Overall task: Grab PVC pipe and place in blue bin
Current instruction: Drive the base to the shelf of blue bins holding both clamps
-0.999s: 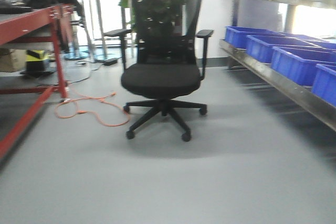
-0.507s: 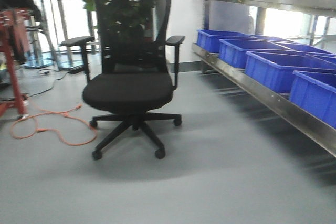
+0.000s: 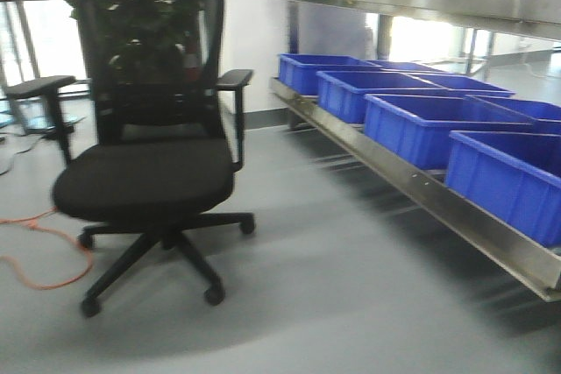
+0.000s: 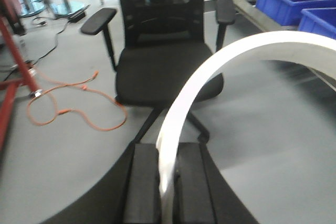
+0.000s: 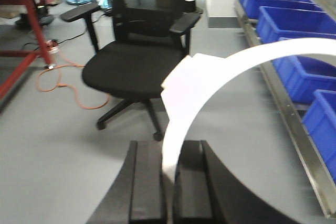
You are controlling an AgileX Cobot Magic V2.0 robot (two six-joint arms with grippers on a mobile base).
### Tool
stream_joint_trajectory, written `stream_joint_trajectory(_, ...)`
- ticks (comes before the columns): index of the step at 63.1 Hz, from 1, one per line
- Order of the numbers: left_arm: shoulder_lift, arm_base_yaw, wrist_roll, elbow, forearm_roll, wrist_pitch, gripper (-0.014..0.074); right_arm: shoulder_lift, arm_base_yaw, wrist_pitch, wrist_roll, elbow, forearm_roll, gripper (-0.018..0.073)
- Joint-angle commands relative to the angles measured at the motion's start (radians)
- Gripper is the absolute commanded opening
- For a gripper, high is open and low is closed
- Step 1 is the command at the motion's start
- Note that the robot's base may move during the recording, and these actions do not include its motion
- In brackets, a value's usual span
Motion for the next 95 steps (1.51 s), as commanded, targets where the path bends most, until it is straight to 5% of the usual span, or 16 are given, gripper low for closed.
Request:
stream_joint_trajectory(1, -0.005, -0.005, -0.003, -0.002, -0.006, -0.023, -0.0111, -0.002, 0.001, -0.028, -0.004, -0.001, -0.005, -0.0154)
stream_joint_trajectory(95, -0.005, -0.005, -0.003, -0.002, -0.006, -0.023, -0.0111, -0.002, 0.001, -0.056, -0.004, -0.001, -0.005, -0.0154)
